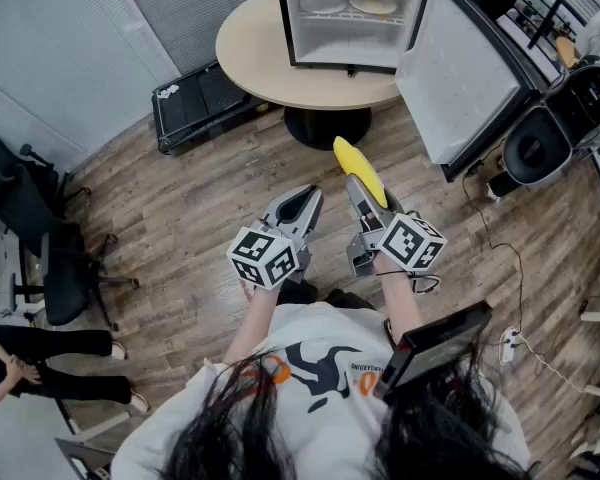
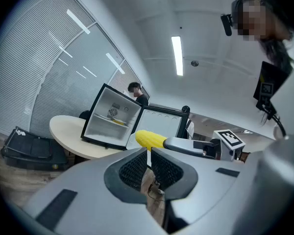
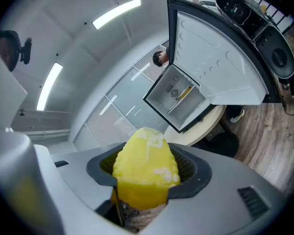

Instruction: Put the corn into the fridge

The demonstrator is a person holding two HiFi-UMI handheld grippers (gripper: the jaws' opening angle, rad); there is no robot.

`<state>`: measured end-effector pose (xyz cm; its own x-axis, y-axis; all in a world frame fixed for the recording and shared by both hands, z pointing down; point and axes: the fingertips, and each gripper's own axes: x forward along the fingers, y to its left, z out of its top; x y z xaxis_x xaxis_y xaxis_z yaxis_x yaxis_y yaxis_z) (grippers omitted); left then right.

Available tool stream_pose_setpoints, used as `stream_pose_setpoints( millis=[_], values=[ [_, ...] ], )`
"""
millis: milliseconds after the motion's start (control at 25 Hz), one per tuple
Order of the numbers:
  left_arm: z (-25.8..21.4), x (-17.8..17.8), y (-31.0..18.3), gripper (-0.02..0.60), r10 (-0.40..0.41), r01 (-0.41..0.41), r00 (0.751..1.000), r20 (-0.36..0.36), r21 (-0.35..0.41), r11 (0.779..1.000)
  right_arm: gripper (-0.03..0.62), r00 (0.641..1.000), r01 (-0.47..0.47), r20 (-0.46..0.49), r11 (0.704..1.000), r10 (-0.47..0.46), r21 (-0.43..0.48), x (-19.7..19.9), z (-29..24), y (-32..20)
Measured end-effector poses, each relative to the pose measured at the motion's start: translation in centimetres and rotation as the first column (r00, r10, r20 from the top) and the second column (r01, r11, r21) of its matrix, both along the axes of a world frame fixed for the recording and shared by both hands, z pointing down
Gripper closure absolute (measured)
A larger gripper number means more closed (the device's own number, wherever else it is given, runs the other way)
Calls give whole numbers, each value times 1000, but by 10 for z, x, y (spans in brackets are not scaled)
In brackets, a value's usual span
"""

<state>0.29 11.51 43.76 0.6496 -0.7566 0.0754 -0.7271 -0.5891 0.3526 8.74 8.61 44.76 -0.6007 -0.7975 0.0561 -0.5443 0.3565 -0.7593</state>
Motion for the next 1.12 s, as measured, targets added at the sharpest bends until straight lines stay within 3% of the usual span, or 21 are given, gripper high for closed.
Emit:
stream_pose_setpoints(
  millis=[720,1120],
  values=[
    [-4,8,8,551,3,-3,1000,-2,12,1000,342,1000,-9,20,1000,10,-10,6,-3,7],
    [7,18,17,551,11,-10,1000,16,-14,1000,342,998,43,51,998,-42,-36,6,10,17]
  ],
)
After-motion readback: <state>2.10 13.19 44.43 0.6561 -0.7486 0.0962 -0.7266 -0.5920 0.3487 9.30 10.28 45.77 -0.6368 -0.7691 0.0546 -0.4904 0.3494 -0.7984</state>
